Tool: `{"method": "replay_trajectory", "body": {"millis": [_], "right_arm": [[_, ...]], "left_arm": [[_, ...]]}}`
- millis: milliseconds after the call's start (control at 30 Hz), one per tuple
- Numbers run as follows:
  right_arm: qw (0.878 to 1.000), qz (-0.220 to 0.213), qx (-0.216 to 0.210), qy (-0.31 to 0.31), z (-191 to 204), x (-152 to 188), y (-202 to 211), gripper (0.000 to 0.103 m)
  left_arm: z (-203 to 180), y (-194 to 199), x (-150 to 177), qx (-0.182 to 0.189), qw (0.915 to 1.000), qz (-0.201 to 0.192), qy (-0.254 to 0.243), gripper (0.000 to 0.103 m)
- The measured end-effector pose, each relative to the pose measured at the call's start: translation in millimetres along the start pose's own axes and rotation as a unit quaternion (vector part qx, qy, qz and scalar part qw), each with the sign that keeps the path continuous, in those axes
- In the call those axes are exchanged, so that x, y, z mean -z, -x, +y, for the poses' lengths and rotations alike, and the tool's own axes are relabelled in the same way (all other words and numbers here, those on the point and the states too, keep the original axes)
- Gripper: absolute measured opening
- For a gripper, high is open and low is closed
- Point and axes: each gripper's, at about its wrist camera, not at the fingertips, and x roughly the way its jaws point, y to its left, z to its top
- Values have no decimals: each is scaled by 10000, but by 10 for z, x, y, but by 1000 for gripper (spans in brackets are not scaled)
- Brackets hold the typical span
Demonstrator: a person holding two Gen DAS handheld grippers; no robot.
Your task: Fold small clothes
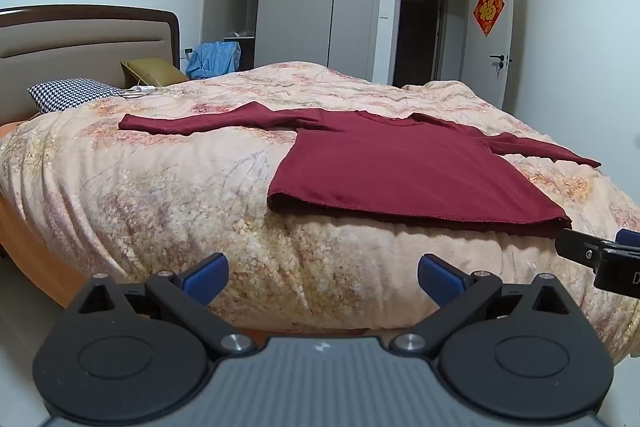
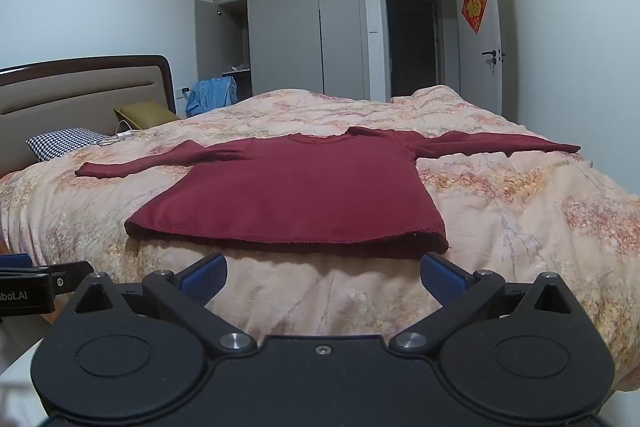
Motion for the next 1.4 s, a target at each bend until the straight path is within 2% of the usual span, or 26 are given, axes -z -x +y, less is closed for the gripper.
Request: {"method": "replay_trajectory", "body": {"millis": [1400], "right_arm": [[10000, 29, -7, -40, -13, 1, -9, 103]], "left_arm": [[14, -2, 19, -24, 10000, 31, 9, 103]]}}
